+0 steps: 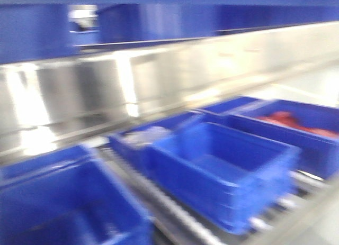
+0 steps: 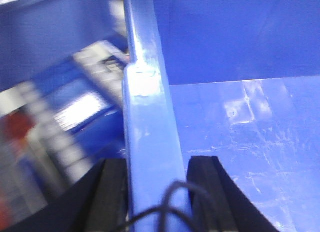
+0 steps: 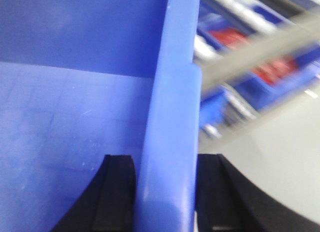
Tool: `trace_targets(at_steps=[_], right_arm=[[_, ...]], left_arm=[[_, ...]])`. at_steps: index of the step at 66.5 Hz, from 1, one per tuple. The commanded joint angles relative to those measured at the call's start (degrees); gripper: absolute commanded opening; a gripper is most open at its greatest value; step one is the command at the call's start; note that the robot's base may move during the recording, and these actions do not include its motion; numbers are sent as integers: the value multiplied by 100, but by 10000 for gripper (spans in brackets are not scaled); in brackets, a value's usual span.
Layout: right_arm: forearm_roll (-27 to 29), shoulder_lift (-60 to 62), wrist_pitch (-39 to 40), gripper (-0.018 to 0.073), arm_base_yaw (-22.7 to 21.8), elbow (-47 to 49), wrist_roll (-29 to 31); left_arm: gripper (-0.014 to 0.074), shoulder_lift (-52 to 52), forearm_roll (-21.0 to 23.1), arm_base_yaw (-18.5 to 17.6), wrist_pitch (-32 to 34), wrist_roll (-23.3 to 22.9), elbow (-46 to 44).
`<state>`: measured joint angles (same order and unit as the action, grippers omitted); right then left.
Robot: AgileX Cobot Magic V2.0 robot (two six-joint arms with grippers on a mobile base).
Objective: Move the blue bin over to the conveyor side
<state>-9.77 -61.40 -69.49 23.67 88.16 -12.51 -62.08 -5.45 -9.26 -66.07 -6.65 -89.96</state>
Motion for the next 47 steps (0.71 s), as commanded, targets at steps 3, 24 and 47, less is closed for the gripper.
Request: trace_targets(at_steps=[3,24,47], right_arm=[[-339,144,546,-69,-7,95,150],[-339,144,546,-69,-7,95,150],[-339,144,546,-69,-7,95,150]], left_arm=[[-13,114,-103,-39,557,105,-102],[-13,114,-103,-39,557,105,-102],[-13,114,-103,-39,557,105,-102]])
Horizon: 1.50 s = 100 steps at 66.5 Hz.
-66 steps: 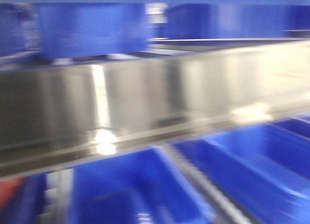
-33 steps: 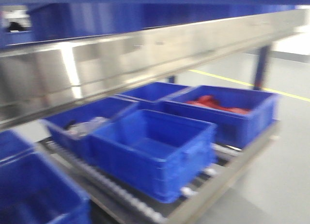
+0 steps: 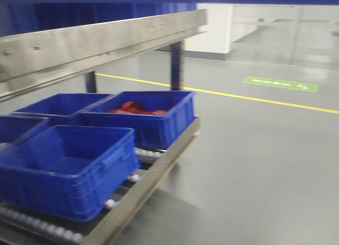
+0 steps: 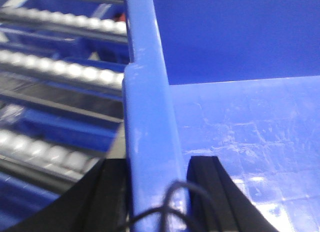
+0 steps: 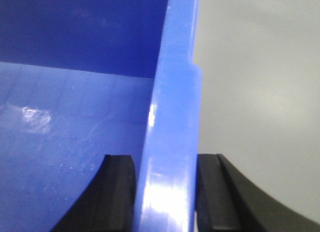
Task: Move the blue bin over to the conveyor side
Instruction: 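Drive the base toward the red-framed conveyor table holding the bin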
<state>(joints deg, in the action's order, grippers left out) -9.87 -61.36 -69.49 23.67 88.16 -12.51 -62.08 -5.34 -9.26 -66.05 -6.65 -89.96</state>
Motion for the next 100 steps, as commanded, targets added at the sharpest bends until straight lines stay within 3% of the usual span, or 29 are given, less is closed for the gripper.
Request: trace_targets(at_steps=[1,100], right_arm=[[-329,140,546,-69,-7,95,150],[-329,140,546,-69,-7,95,150]], left_arm=[[-13,114,-114,-39,555,105,-102],[-13,114,-114,-39,555,105,-102]])
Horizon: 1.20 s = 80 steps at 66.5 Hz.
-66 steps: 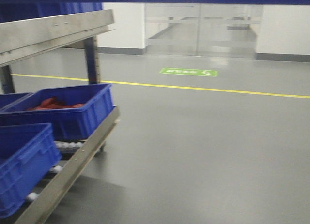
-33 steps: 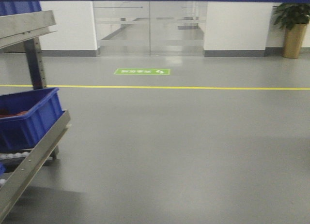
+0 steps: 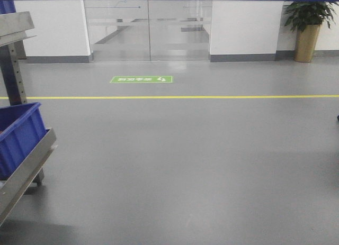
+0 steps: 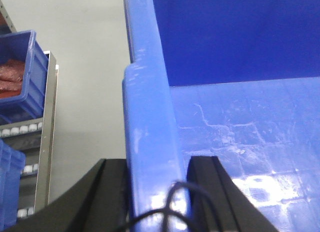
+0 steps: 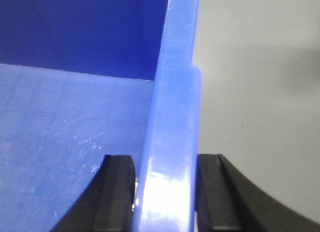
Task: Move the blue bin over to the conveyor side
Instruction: 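Drive the base toward the red-framed conveyor table holding the bin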
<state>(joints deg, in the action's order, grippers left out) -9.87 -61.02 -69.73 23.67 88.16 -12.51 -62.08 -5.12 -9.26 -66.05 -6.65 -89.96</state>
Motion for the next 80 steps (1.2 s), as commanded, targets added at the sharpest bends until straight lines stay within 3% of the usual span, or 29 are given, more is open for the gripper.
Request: trace_targets(at_steps=[1,80], right_arm=[[-329,106,570,-69,-7,95,150],[-329,106,570,-69,-7,95,150]], left_arm=[[-13,114,-135,-39,555,105,-102],[-13,109,-151,-39,564,105,-102]])
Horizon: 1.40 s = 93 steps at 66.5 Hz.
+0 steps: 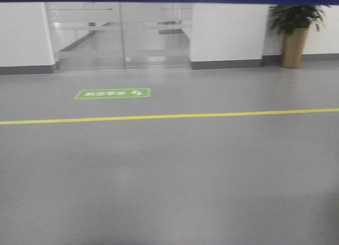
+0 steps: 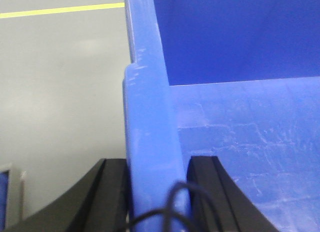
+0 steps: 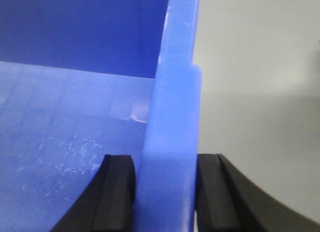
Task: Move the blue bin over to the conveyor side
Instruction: 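Drive the base toward the red-framed conveyor table holding the bin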
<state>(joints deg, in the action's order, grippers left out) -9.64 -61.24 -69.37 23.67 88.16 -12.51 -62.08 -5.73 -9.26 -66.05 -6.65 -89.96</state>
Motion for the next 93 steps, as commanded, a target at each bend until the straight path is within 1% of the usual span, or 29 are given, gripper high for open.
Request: trace_targets(at_steps=[1,39,47,60,93], right_arm=[[-352,128,534,-69,-7,95,150],[-352,128,548,-69,-7,95,150],[-352,128,548,-69,-7,95,150],[-352,128,548,-69,-7,95,150],[-352,128,557,-69,-7,95,150]], left_arm=[[-13,109,-90,-39,564,105,-102],[-13,109,-167,-39,564,105,-102],[-13,109,-366,-39,564,105,-102],[-13,109,-519,-39,564,105,-102],[-13,109,-539,-39,576,105,-102]])
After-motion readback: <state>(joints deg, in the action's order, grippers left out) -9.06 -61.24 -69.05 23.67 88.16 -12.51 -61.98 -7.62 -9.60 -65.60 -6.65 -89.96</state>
